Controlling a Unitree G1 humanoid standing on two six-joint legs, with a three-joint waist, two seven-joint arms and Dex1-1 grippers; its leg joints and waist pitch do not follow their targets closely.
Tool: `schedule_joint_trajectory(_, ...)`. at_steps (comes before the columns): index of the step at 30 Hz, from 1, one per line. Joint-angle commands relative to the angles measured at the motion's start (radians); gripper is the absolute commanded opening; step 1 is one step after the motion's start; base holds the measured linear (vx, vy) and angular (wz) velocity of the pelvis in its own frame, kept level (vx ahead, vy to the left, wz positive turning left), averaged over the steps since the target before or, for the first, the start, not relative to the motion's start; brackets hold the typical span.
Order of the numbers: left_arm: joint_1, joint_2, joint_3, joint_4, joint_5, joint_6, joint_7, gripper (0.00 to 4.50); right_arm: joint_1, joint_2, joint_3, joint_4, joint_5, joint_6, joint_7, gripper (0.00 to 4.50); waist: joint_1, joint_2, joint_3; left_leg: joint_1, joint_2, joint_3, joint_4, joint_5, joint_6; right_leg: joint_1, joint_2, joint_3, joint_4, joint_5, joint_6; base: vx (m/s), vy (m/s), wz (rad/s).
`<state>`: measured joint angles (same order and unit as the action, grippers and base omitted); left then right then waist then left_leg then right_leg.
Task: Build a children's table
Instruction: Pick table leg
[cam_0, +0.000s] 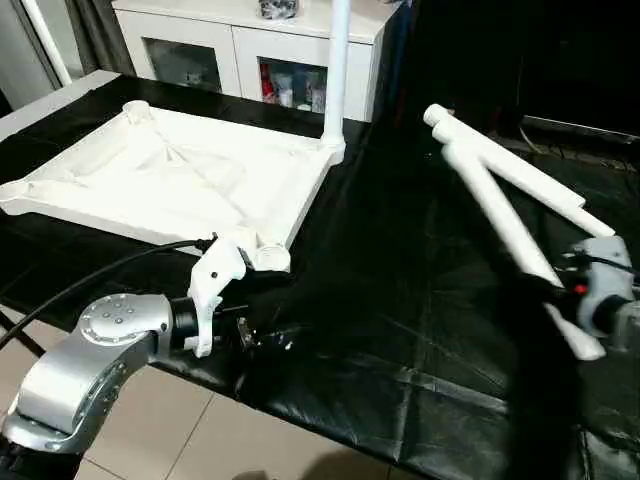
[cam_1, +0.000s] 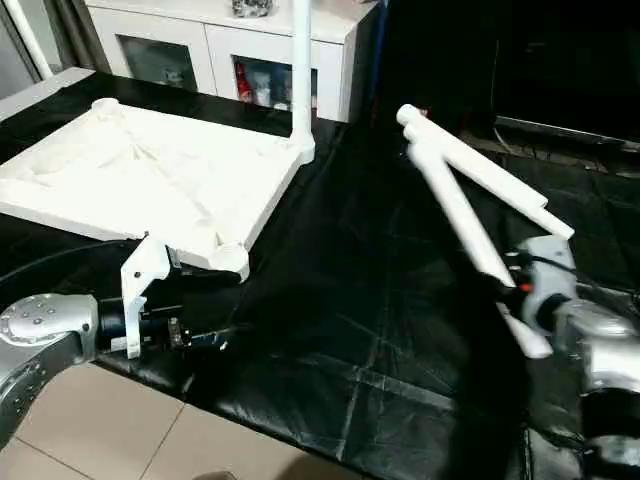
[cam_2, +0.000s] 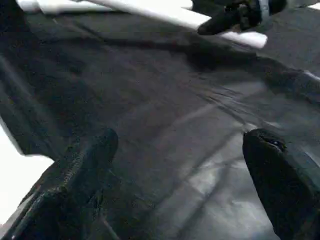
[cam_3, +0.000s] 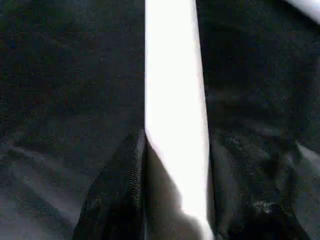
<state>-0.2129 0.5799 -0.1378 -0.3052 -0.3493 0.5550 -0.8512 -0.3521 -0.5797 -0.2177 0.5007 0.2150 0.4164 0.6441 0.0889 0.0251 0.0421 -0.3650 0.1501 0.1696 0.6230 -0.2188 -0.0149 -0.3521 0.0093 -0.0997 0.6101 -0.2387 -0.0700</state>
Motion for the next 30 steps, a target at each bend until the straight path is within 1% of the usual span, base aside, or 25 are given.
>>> schedule_joint_trajectory(1, -0.02, 0.003, -0.044, 0.017, 0.063, -0.046, 0.021, 4.5, -0.003, 0.003, 0.003, -0.088, 0.034, 0.028, 0.011, 1.43, 0.001, -0.01, -0.047, 0.008, 0.1, -0.044, -0.066, -0.037, 0.108, 0.035, -0.164, 0.083, -0.09, -0.191, -0.049, 0.0, 0.0, 0.0)
schedule_joint_trajectory(2, -0.035, -0.007, -0.071, 0.032, 0.106, -0.087, 0.037, 4.5, -0.001, 0.013, 0.01, -0.141, 0.047, 0.051, 0.013, 1.43, 0.001, -0.01, -0.049, 0.008, 0.099, -0.045, -0.066, -0.03, 0.112, 0.035, -0.163, 0.084, -0.088, -0.176, -0.044, 0.0, 0.0, 0.0)
schedule_joint_trajectory(4, -0.059, -0.044, -0.08, 0.05, 0.121, -0.117, 0.063, 4.5, 0.002, 0.021, 0.021, -0.199, 0.062, 0.078, 0.021, 1.43, 0.001, -0.009, -0.049, 0.007, 0.1, -0.045, -0.066, -0.025, 0.111, 0.037, -0.167, 0.084, -0.088, -0.164, -0.045, 0.0, 0.0, 0.0)
schedule_joint_trajectory(6, -0.082, -0.079, -0.086, 0.065, 0.123, -0.14, 0.075, 4.5, 0.004, 0.025, 0.031, -0.248, 0.075, 0.102, 0.027, 1.43, 0.002, -0.011, -0.049, 0.006, 0.1, -0.044, -0.066, -0.021, 0.111, 0.038, -0.168, 0.085, -0.09, -0.156, -0.047, 0.0, 0.0, 0.0)
schedule_joint_trajectory(7, -0.083, -0.08, -0.087, 0.065, 0.123, -0.141, 0.075, 4.5, 0.004, 0.025, 0.031, -0.25, 0.076, 0.103, 0.027, 1.43, 0.004, -0.011, -0.052, 0.005, 0.102, -0.045, -0.064, -0.008, 0.11, 0.039, -0.17, 0.086, -0.085, -0.13, -0.05, 0.0, 0.0, 0.0)
schedule_joint_trajectory(8, -0.095, -0.091, -0.096, 0.07, 0.127, -0.159, 0.068, 4.5, 0.006, 0.026, 0.036, -0.275, 0.084, 0.117, 0.032, 1.43, 0.004, -0.01, -0.051, 0.004, 0.102, -0.047, -0.065, -0.007, 0.112, 0.04, -0.17, 0.086, -0.085, -0.126, -0.051, 0.0, 0.0, 0.0)
schedule_joint_trajectory(9, -0.118, -0.102, -0.12, 0.084, 0.147, -0.201, 0.059, 4.5, 0.009, 0.026, 0.043, -0.315, 0.095, 0.14, 0.039, 1.43, 0.004, -0.01, -0.052, 0.006, 0.102, -0.046, -0.065, -0.008, 0.112, 0.039, -0.169, 0.086, -0.084, -0.118, -0.049, 0.0, 0.0, 0.0)
schedule_joint_trajectory(10, -0.119, -0.103, -0.121, 0.085, 0.149, -0.204, 0.059, 4.5, 0.01, 0.026, 0.043, -0.317, 0.095, 0.142, 0.04, 1.43, 0.005, -0.011, -0.052, 0.004, 0.099, -0.046, -0.063, -0.007, 0.113, 0.041, -0.17, 0.087, -0.084, -0.118, -0.043, 0.0, 0.0, 0.0)
schedule_joint_trajectory(11, -0.134, -0.112, -0.139, 0.102, 0.166, -0.229, 0.055, 4.5, 0.015, 0.022, 0.048, -0.34, 0.095, 0.154, 0.041, 1.43, 0.005, -0.007, -0.052, 0.004, 0.1, -0.047, -0.064, -0.007, 0.112, 0.041, -0.17, 0.086, -0.085, -0.119, -0.038, 0.0, 0.0, 0.0)
schedule_joint_trajectory(16, -0.134, -0.118, -0.152, 0.125, 0.186, -0.255, 0.052, 4.5, 0.029, 0.016, 0.041, -0.366, 0.09, 0.182, 0.025, 1.43, 0.002, -0.008, -0.053, 0.004, 0.101, -0.048, -0.064, -0.01, 0.102, 0.041, -0.17, 0.086, -0.084, -0.111, -0.039, 0.0, 0.0, 0.0)
schedule_joint_trajectory(18, -0.128, -0.116, -0.152, 0.133, 0.188, -0.267, 0.052, 4.5, 0.033, 0.016, 0.042, -0.378, 0.091, 0.197, 0.017, 1.43, 0.003, -0.005, -0.052, 0.004, 0.101, -0.048, -0.064, -0.014, 0.097, 0.042, -0.171, 0.085, -0.085, -0.115, -0.041, 0.0, 0.0, 0.0)
schedule_joint_trajectory(21, -0.126, -0.113, -0.151, 0.139, 0.191, -0.276, 0.049, 4.5, 0.034, 0.023, 0.043, -0.392, 0.091, 0.209, 0.006, 1.43, 0.004, -0.005, -0.052, 0.004, 0.103, -0.05, -0.066, -0.017, 0.094, 0.043, -0.172, 0.085, -0.083, -0.108, -0.048, 0.0, 0.0, 0.0)
schedule_joint_trajectory(22, -0.127, -0.115, -0.153, 0.14, 0.193, -0.277, 0.05, 4.5, 0.036, 0.028, 0.041, -0.393, 0.091, 0.208, 0.0, 1.43, 0.005, -0.007, -0.052, 0.003, 0.102, -0.05, -0.065, -0.017, 0.094, 0.043, -0.174, 0.086, -0.083, -0.108, -0.049, 0.0, 0.0, 0.0)
schedule_joint_trajectory(23, -0.127, -0.116, -0.155, 0.142, 0.195, -0.281, 0.051, 4.5, 0.041, 0.034, 0.039, -0.397, 0.09, 0.209, -0.009, 1.43, 0.004, -0.02, -0.052, 0.002, 0.101, -0.048, -0.066, -0.017, 0.096, 0.045, -0.174, 0.086, -0.083, -0.11, -0.047, 0.0, 0.0, 0.0)
schedule_joint_trajectory(24, -0.127, -0.116, -0.155, 0.142, 0.195, -0.281, 0.052, 4.5, 0.043, 0.036, 0.039, -0.397, 0.09, 0.209, -0.011, 1.43, 0.008, -0.012, -0.05, 0.001, 0.098, -0.047, -0.065, -0.013, 0.095, 0.044, -0.176, 0.086, -0.083, -0.123, -0.047, 0.0, 0.0, 0.0)
schedule_joint_trajectory(26, -0.127, -0.118, -0.158, 0.144, 0.198, -0.285, 0.054, 4.5, 0.053, 0.042, 0.04, -0.396, 0.087, 0.209, -0.018, 1.43, 0.008, -0.012, -0.05, 0.003, 0.099, -0.046, -0.065, -0.012, 0.096, 0.041, -0.173, 0.086, -0.084, -0.132, -0.043, 0.0, 0.0, 0.0)
schedule_joint_trajectory(27, -0.126, -0.12, -0.157, 0.143, 0.2, -0.285, 0.056, 4.5, 0.06, 0.044, 0.041, -0.397, 0.086, 0.21, -0.021, 1.43, 0.009, -0.018, -0.05, 0.002, 0.1, -0.046, -0.065, -0.011, 0.096, 0.042, -0.175, 0.086, -0.085, -0.14, -0.039, 0.0, 0.0, 0.0)
schedule_joint_trajectory(30, -0.122, -0.121, -0.156, 0.141, 0.205, -0.288, 0.06, 4.5, 0.067, 0.049, 0.044, -0.403, 0.088, 0.216, -0.027, 1.43, 0.011, -0.016, -0.05, 0.004, 0.103, -0.047, -0.067, -0.007, 0.094, 0.04, -0.176, 0.087, -0.083, -0.135, -0.039, 0.0, 0.0, 0.0)
